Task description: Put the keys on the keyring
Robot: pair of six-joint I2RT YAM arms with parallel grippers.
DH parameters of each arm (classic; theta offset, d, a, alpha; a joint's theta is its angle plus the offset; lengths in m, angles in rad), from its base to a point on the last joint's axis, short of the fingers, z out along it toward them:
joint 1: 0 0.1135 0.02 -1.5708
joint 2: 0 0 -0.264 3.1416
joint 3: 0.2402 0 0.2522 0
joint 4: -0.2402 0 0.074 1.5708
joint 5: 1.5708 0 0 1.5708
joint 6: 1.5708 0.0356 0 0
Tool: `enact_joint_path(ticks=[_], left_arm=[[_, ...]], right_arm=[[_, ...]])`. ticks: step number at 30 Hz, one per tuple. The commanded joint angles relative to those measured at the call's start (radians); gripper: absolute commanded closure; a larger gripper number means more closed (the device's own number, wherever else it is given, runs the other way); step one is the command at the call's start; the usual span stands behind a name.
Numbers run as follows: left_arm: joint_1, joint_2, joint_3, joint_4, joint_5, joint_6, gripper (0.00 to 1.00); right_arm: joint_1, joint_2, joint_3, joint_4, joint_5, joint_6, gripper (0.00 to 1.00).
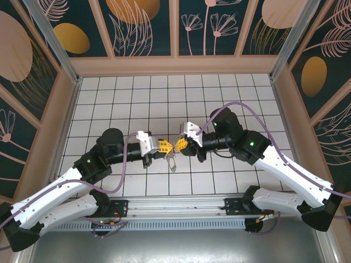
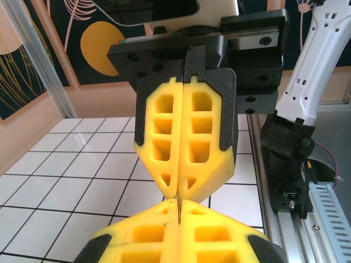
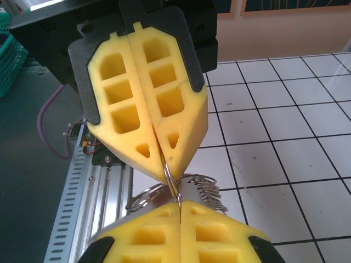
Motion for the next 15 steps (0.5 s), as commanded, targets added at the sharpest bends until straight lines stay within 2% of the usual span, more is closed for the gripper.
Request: enact_joint_path(ticks=[1,2,5,8,12,15], left_arm=[[-0.002,0.012,0.015,-0.021,-0.039,0.017,1.0],[-0.002,0.016,0.014,-0.022,-0.038,0.016,1.0],[-0.003,0.013,0.01,-0.016,-0.04,0.008,0.89],[-0.003,0.006,-0.001,-0.008,-0.043,-0.001,0.85],[-0.002,-0.006,-0.013,0.006,-0.043,-0.017,0.69],[-0.003,-0.016,-0.028,0.022,-0.053,-0.036,0.67]], right_arm=[[-0.003,-0.018,0.048,0.023,-0.03,0.015,1.0],[-0.003,-0.018,0.05,0.024,-0.025,0.015,1.0],[-0.005,-0.023,0.054,0.026,-0.011,0.012,1.0],[-0.005,-0.016,0.054,0.023,0.011,0.011,1.0],[-0.008,-0.003,0.055,0.021,0.066,0.002,1.0],[-0.018,0.011,0.058,0.017,0.088,-0.002,1.0]])
